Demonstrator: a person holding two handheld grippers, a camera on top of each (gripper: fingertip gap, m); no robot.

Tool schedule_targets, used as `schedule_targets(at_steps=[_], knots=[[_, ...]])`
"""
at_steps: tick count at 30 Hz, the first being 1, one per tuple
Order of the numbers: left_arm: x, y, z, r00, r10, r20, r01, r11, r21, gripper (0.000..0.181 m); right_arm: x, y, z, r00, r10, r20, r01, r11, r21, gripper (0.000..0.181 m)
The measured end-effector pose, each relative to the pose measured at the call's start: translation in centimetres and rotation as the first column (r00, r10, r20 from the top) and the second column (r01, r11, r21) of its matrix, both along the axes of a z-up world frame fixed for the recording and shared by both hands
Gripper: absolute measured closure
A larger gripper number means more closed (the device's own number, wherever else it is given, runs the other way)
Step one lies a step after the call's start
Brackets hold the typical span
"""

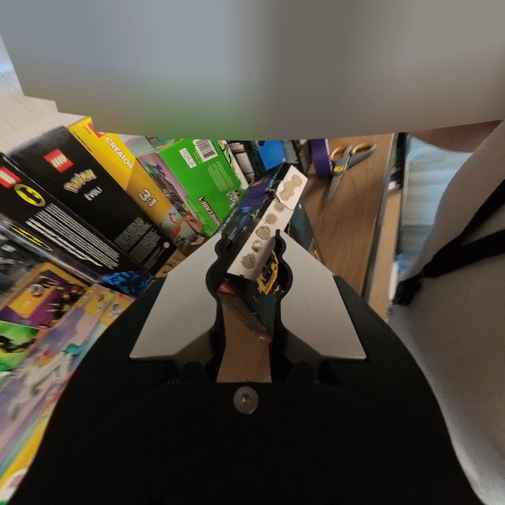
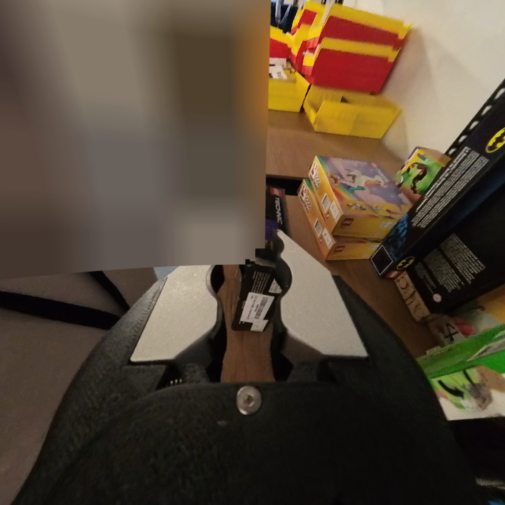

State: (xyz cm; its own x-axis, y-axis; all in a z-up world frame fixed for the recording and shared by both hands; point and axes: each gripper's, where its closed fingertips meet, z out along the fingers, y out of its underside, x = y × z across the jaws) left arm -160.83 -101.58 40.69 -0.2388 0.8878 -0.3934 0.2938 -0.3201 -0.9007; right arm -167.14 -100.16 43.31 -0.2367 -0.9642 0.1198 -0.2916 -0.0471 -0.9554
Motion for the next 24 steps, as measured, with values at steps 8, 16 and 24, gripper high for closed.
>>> schedule_targets(at_steps=[8, 16, 24], knots=[[0.1, -0.4, 0.3, 0.998, 0.009, 0.054, -0.005, 0.998, -0.059, 0.145, 0.0, -1.1, -2.9, 0.991, -0.125, -0.056, 0.116, 0.982, -0.146, 0.141], [0.7, -1.5, 0.5, 0.998, 0.029, 0.064, -0.027, 0.999, -0.036, 0.145, 0.2, -1.7, -1.7, 0.984, -0.179, -0.001, 0.176, 0.968, -0.177, 0.155], [0.6, -1.8, 1.4, 0.997, -0.065, 0.036, 0.063, 0.997, 0.044, 0.169, 0.2, -1.8, -0.9, 0.965, -0.257, -0.047, 0.237, 0.936, -0.26, 0.159]])
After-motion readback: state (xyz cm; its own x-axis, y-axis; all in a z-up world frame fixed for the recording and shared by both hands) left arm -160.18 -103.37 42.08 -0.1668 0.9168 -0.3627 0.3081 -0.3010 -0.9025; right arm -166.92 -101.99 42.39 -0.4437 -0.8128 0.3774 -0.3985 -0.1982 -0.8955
